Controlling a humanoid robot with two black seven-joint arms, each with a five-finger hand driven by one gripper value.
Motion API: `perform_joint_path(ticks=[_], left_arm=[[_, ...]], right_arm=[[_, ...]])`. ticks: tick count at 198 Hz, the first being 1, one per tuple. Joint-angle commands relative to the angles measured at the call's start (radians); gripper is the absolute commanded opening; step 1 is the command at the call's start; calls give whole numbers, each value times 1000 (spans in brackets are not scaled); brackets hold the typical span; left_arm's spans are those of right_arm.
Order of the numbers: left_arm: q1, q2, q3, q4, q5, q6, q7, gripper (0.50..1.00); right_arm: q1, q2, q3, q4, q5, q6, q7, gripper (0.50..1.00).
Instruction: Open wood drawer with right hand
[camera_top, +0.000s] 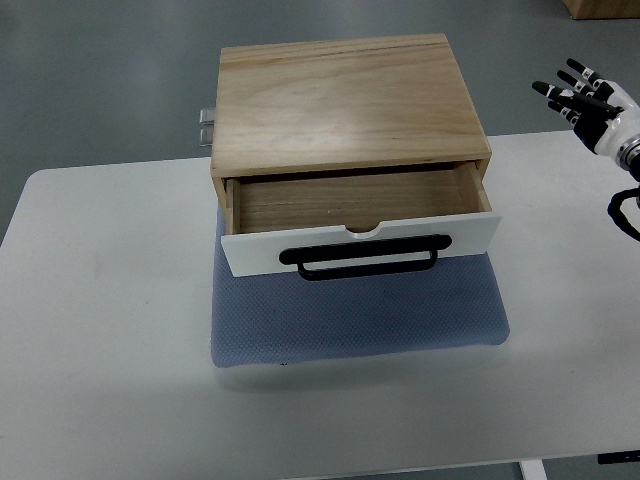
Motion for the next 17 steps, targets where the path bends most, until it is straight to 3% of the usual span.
perform_joint_path(ticks=[1,17], left_arm=[[0,0,0,0,0,0,0,1000],[0,0,0,0,0,0,0,1000]], right_arm=[[-10,9,1,3,40,4,6,954],[-20,9,-2,5,40,5,9,954]])
